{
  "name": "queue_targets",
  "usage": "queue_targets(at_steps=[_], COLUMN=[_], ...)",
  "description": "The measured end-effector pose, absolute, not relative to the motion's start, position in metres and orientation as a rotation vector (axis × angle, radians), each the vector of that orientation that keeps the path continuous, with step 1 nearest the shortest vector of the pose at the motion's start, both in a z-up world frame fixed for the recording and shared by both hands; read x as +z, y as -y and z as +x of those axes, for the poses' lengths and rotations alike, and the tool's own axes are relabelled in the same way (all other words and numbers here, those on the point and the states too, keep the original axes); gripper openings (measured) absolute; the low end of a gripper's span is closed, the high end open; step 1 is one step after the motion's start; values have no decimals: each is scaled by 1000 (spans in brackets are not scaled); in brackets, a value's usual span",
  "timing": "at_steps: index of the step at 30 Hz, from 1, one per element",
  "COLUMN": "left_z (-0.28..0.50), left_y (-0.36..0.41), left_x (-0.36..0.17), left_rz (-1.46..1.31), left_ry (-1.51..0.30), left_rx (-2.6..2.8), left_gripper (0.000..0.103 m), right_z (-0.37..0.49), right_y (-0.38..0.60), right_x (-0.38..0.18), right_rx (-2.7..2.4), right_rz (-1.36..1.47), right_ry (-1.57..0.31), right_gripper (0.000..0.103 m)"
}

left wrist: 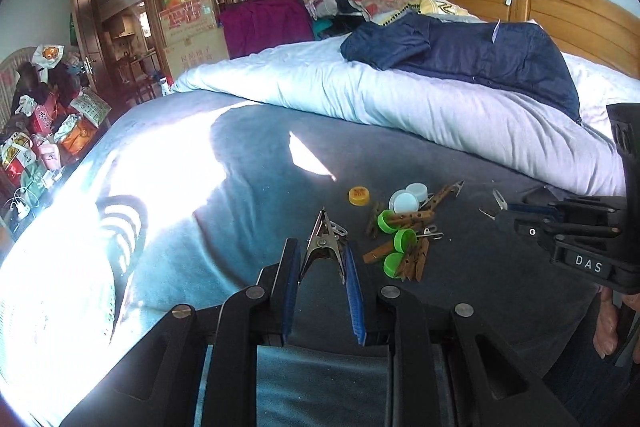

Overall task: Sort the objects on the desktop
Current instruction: 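Lift both held metal clips and carry them over the basket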

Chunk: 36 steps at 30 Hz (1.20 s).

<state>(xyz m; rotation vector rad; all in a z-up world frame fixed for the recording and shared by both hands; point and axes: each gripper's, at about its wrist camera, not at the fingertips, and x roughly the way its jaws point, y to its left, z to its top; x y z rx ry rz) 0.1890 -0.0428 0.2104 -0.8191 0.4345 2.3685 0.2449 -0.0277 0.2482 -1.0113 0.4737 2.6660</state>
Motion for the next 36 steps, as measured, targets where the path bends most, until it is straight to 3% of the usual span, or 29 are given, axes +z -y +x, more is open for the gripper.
queue_targets(at_steps=[19,36], left_z=[177,167], left_y=[113,166], left_x=[267,289], left_rz=[-722,-683], left_ry=[-306,-243], left_rx=[2544,2651], left_gripper=[23,23], right_z=[210,169], right_y=[77,109], right_x=[318,345], right_rx=[2756,2824], right_rz=[-935,-949], right_ry=[-249,-126], right_gripper=[14,14])
